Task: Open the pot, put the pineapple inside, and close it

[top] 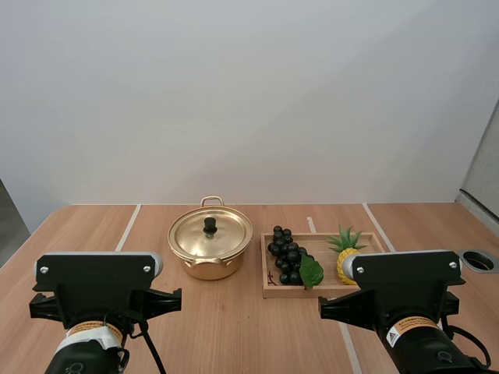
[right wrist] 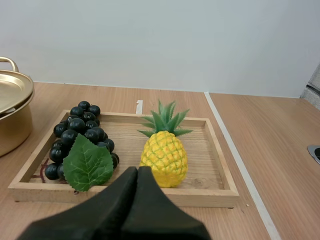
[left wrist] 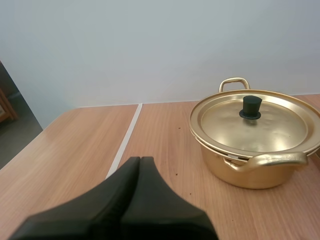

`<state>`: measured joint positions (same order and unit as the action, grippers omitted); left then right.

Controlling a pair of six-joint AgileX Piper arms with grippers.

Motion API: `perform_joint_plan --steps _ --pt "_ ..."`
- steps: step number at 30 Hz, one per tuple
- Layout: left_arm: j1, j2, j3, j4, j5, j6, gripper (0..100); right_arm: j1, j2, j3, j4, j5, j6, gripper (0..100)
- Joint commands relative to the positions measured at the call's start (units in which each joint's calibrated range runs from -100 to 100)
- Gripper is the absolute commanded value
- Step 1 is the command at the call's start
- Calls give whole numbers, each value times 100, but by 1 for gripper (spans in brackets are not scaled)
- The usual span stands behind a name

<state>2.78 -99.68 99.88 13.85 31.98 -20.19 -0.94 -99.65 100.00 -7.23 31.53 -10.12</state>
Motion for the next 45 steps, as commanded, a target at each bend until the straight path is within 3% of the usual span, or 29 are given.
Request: perform_joint_plan --steps 1,15,21,25,29,33,37,39,41,43,45 --pt "-299 -32 12 -703 -66 657 0 120 -35 0 898 11 -33 0" --pt "-330 -32 12 -690 -66 657 0 47 -35 0 898 11 -33 0" --pt "-358 -32 12 -638 -109 657 0 46 -35 0 499 -188 -33 0" --pt "-358 -32 12 -572 -662 657 0 46 -35 0 143 -1617 -33 0" --pt "-358 -32 12 173 -3005 657 0 46 -35 0 -657 -3294 -33 0" --pt "-366 -32 12 184 -5031 657 0 46 -35 0 -743 -5163 -33 0" --pt "-394 -32 -136 115 -5310 657 0 46 -35 0 -716 -7466 -33 0" --pt "-394 -32 -397 -147 -5230 657 0 46 -35 0 -530 -8503 -179 0" --pt "-394 -32 -709 -600 -5121 657 0 46 -35 0 -72 -9022 -873 0" --pt "-394 -32 -1023 -937 -5114 742 0 46 -35 0 687 -9443 -1534 0" --pt "-394 -32 -1328 -1012 -5114 1024 0 46 -35 0 1827 -10142 -1925 0"
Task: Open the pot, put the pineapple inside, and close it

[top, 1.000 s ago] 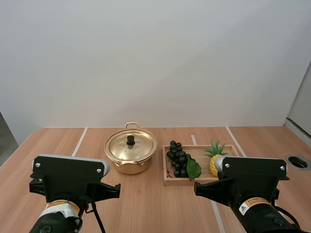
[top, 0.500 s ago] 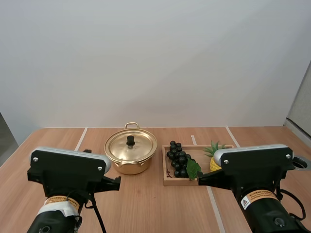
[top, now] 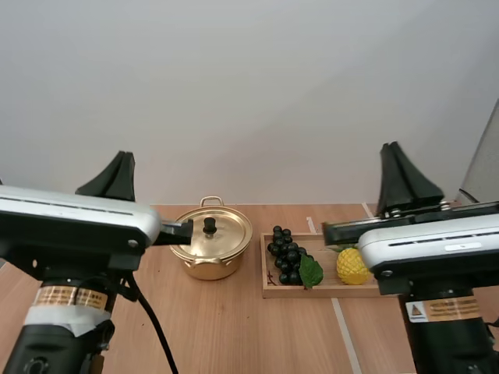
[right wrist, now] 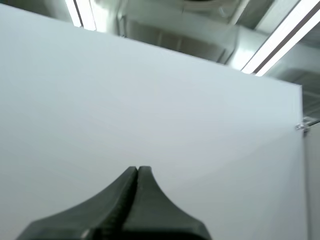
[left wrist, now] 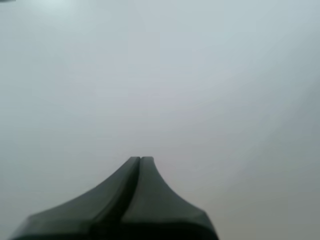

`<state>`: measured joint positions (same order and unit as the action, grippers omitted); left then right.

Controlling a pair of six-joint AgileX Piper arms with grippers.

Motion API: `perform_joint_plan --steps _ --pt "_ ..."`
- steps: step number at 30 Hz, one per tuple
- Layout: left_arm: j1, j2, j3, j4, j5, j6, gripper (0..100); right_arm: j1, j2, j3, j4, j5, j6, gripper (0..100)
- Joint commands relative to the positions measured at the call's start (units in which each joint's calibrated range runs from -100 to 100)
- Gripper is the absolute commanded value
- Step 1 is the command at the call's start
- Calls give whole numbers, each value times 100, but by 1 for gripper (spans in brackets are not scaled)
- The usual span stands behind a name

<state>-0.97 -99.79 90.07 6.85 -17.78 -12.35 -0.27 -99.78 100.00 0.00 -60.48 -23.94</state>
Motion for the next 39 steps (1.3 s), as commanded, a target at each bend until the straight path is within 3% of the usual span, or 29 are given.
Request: perform_joint_plan --steps 1,4,8,14,19,23,26,29,32,36,39 --pt "-19 -21 -440 -313 -138 350 0 -31 -22 0 1330 -1245 -625 0" --pt "-19 -21 -840 -322 -156 749 0 -70 -22 -123 1821 -1188 -1282 0" --pt "-19 -21 -1355 -363 -156 772 0 -80 -22 -886 2188 -313 -1460 0" --pt "-19 -15 -2036 -1077 -170 772 0 -80 -22 -2451 2834 2779 -2257 0" --pt "-19 502 -2651 -1173 -170 977 0 -80 168 -3675 2860 5231 -2349 0" --pt "-19 1035 -3043 -1333 14 1090 0 -80 526 -4205 2836 6048 -2349 0" --pt "-19 1448 -3481 -1347 735 1101 0 -80 803 -4540 2494 6565 -2349 0" --pt "-19 1789 -3945 -1347 1606 1101 0 -80 1070 -4957 2245 8087 -2307 0" --pt "-19 2064 -4436 -1347 2601 1090 0 -209 1365 -5393 1748 9089 -1581 0" --pt "-19 2388 -5103 -1226 4382 838 0 -459 1816 -6122 -53 10184 427 0" --pt "-19 2658 -5519 -843 5211 502 0 -498 2313 -6720 -637 11738 947 0"
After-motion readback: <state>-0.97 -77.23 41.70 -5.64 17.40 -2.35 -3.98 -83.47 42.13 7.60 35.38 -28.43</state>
